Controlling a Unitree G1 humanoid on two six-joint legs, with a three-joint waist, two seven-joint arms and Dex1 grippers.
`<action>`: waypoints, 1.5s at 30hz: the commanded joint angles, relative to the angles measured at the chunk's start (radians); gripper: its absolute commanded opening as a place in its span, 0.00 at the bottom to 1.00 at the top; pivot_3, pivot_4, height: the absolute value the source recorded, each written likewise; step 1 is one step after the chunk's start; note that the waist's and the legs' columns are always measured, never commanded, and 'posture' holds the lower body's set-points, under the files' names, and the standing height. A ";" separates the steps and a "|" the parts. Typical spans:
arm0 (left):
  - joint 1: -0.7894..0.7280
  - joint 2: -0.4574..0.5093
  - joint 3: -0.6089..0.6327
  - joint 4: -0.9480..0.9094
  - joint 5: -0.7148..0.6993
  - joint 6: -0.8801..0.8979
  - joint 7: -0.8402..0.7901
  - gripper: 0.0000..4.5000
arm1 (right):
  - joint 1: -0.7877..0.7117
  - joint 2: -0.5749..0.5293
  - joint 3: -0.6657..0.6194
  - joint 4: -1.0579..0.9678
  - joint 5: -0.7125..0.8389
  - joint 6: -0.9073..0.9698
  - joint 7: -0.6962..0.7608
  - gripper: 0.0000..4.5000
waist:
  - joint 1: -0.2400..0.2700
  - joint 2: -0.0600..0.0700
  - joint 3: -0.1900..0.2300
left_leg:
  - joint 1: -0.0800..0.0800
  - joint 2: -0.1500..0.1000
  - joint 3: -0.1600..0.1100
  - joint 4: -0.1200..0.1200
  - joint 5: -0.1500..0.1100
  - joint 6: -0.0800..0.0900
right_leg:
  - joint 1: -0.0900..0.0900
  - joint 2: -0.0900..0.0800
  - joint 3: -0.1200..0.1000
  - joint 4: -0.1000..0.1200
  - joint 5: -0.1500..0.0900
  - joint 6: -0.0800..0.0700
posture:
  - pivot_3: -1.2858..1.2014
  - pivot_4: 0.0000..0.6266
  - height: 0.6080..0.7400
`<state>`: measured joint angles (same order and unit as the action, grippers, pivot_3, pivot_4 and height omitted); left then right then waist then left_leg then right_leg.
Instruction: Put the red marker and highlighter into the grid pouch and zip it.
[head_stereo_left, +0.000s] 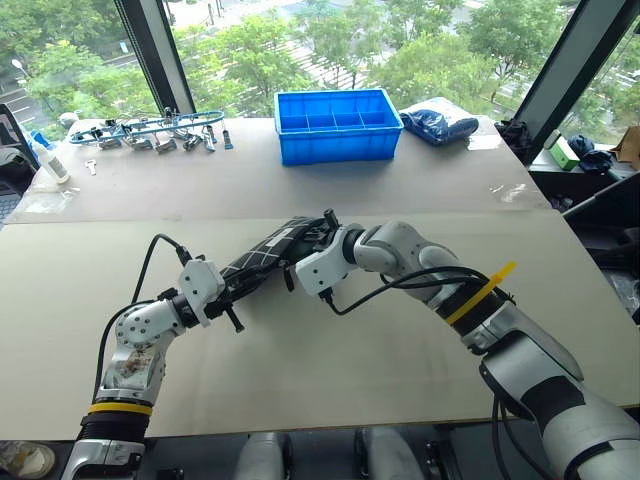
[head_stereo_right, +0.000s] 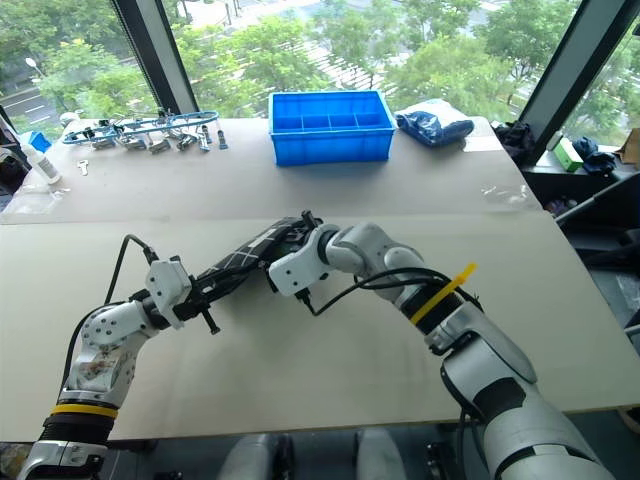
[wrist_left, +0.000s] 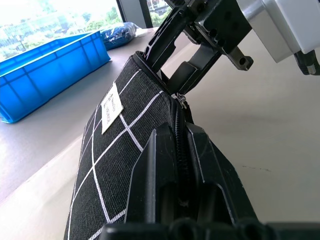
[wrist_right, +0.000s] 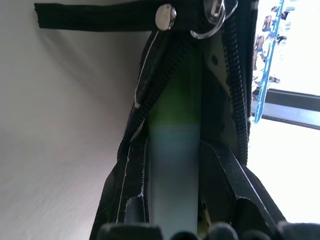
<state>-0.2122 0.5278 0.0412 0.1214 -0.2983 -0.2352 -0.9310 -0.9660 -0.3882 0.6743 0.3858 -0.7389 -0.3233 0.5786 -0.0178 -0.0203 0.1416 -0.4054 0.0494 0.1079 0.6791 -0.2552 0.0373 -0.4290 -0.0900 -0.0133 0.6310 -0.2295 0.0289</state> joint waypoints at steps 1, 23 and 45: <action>-0.010 -0.001 0.012 -0.047 -0.017 -0.003 0.002 0.00 | 0.015 0.030 -0.033 -0.027 0.073 -0.071 -0.009 0.22 | 0.000 0.000 0.000 | 0.000 0.000 0.000 0.000 0.000 0.000 | 0.000 0.000 0.000 0.000 0.000 0.000 | 0.52 0.24 1.00; -0.029 -0.004 0.003 -0.026 -0.014 -0.006 -0.010 0.00 | 0.015 -0.078 -0.291 -0.197 0.500 0.040 0.343 0.79 | 0.003 0.000 0.000 | 0.000 0.000 0.000 0.000 -0.001 0.001 | 0.001 0.000 0.000 -0.001 0.000 0.000 | 0.52 0.24 1.00; -0.029 -0.007 0.007 -0.020 -0.011 -0.014 -0.014 0.00 | 0.363 0.061 -0.407 -0.616 1.122 1.206 0.221 0.79 | 0.009 0.000 0.000 | 0.001 -0.001 -0.012 0.001 -0.002 0.003 | 0.003 0.000 -0.001 0.000 0.000 0.000 | 0.52 0.24 1.00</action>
<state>-0.2327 0.5153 0.0350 0.1256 -0.3020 -0.2388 -0.9471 -0.5852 -0.3333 0.2676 -0.2164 0.3757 0.8463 0.8288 -0.0090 -0.0206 0.1414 -0.4049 0.0483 0.0966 0.6800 -0.2571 0.0406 -0.4254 -0.0904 -0.0153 0.6306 -0.2295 0.0286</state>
